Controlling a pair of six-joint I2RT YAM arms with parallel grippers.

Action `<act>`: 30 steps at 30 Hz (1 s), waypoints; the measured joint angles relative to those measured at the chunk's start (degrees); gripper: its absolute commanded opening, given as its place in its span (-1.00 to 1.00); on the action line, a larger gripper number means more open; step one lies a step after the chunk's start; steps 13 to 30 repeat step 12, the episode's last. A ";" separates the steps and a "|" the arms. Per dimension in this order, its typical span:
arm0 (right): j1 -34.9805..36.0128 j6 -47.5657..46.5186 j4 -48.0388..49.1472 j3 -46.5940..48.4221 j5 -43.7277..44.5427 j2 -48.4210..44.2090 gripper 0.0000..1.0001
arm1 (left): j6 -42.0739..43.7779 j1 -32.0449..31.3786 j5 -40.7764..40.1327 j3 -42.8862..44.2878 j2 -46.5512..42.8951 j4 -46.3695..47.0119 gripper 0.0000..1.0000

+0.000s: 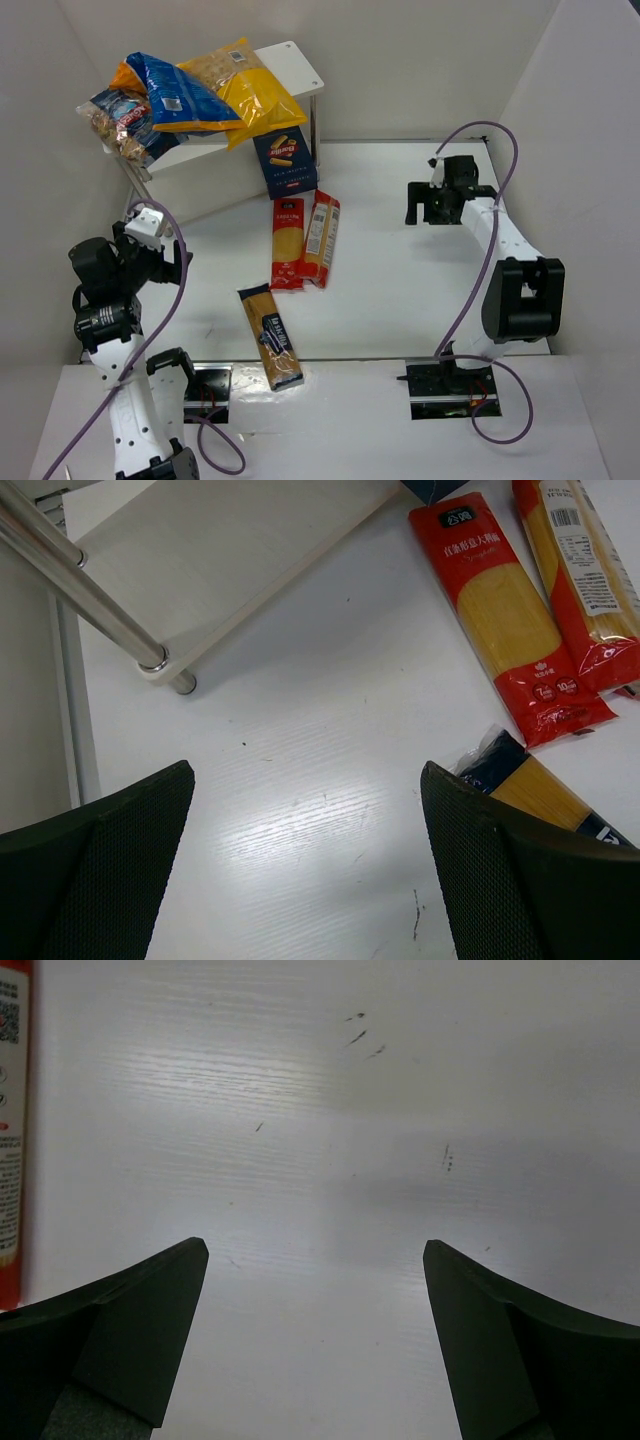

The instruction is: Place and organize the pasta boxes and bags onto the shelf

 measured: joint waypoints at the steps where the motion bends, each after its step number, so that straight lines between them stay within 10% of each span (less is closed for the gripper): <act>1: -0.35 0.04 0.46 -0.02 0.52 0.00 0.94 | 0.00 0.00 0.07 0.00 0.02 0.00 0.99; 30: -1.05 0.04 1.49 -0.48 3.37 -0.11 0.97 | 0.00 -0.02 0.48 0.02 -2.99 0.00 0.99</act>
